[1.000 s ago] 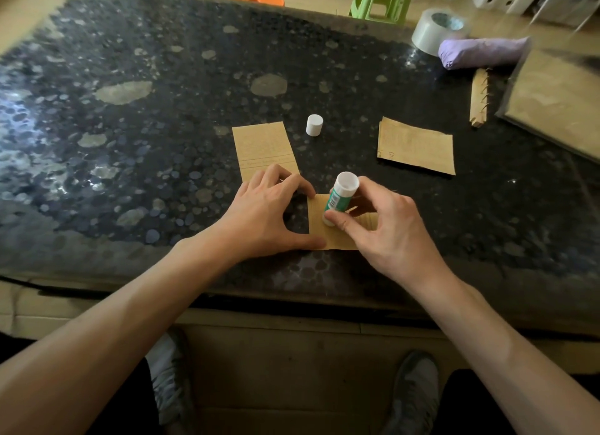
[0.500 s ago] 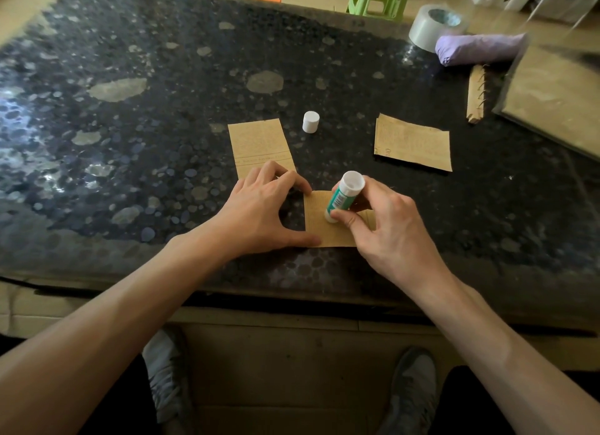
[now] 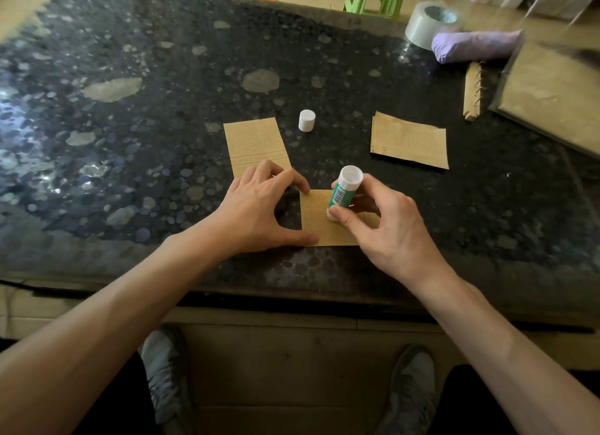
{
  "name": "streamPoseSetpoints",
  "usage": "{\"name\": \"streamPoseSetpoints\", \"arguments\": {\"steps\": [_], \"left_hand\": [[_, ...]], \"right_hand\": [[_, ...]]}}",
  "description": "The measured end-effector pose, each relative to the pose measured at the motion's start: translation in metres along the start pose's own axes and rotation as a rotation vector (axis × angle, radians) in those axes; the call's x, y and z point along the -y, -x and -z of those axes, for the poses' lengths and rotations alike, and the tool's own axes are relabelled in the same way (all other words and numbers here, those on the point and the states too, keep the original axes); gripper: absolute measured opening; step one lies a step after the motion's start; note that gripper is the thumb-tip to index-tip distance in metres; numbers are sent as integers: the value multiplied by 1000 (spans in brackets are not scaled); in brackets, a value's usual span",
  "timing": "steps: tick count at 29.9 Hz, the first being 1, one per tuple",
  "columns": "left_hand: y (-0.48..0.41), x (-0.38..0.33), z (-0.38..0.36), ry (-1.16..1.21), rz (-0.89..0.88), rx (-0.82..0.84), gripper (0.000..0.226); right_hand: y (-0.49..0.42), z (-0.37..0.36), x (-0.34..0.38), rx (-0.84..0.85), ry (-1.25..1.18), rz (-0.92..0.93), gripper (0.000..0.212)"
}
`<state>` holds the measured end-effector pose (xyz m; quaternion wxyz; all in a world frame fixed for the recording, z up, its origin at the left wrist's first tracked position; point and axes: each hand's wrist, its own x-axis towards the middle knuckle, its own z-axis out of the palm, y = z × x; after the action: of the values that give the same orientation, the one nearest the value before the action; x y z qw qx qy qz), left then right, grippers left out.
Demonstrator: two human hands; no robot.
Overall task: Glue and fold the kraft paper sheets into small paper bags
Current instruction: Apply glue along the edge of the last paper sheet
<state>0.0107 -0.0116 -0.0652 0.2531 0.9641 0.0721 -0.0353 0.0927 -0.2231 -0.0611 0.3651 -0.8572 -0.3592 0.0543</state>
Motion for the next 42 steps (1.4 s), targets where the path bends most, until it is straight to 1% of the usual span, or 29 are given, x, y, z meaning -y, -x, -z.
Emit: {"name": "streamPoseSetpoints", "arguments": {"steps": [2,7,15,23,31,38,42], "left_hand": [[0,0,0,4,0,0,78],[1,-1,2,-3,11,15,79],[1,-2,2,-3,16,16,79],[1,-1,1,5,14,7,79],[1,-1,2,5,16,17,79],[1,-1,1,8,13,5,79],[1,-1,2,6,16,16,79]], "right_hand": [[0,-1,0,-29,-1,13,31],[2,-3,1,-84,57,31,34],[7,2,-1,-22,63,17,31],[10,3,-2,-86,73,22,30],[12,8,-3,-48,63,-15,30],[12,11,-4,-87,98,-20,33],[12,13,-5,-74,103,-22,30]]}}
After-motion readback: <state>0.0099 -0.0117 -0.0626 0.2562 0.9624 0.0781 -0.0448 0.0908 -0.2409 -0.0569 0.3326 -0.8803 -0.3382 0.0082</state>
